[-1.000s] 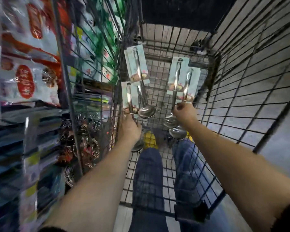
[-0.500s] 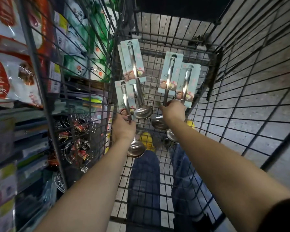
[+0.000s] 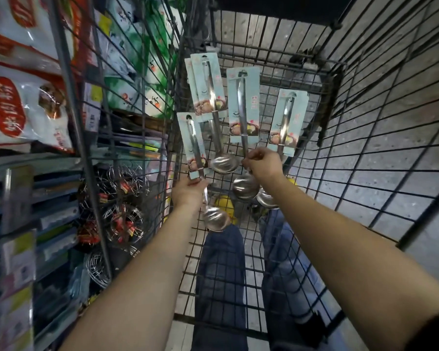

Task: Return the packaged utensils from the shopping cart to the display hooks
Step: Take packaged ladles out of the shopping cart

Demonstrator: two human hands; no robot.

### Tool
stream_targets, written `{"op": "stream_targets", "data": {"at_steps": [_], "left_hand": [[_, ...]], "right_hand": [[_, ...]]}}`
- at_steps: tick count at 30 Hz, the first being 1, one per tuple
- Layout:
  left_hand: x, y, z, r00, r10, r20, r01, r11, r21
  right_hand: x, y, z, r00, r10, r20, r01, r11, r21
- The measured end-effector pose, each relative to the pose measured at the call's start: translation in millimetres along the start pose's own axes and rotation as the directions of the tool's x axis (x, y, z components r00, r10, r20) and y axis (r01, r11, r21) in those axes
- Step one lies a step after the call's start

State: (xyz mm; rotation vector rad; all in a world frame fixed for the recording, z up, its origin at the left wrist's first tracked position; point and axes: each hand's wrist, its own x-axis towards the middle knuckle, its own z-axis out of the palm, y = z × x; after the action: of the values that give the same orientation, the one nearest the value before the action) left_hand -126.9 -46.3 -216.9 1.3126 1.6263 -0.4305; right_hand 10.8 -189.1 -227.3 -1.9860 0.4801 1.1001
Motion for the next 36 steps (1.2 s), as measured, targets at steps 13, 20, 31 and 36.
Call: {"op": "stream_targets", "data": {"at_steps": [13, 20, 31, 36], "left_hand": [[-94.3, 44.0, -38.4, 0.906, 0.406, 0.117, -0.402, 0.914, -0.057], [-166.2, 110.9, -73.7, 0.787, 0.6, 0.147, -0.591, 0.8, -0.103], [-291.8, 168.0, -134.0, 0.626, 0.741, 0.244, -0.694, 0.671, -0.261], [-359.2, 188.8, -163.8, 0.576, 0.793, 0.2, -0.728, 0.609, -0.315]], "right_hand": [[-74.5, -58.3, -50.9, 0.975, -0.215, 0.053, 0.205, 0.968, 0.141], [-153.1, -114.2, -95.2, 0.959, -0.285, -0.005, 0.278, 0.934, 0.223], [-315.5, -176.8, -168.3, 0.858, -0.507, -0.083, 0.51, 0.821, 0.255], [-385.7, -192.5, -205.7, 0.78, -0.619, -0.091, 0.623, 0.753, 0.213]]}}
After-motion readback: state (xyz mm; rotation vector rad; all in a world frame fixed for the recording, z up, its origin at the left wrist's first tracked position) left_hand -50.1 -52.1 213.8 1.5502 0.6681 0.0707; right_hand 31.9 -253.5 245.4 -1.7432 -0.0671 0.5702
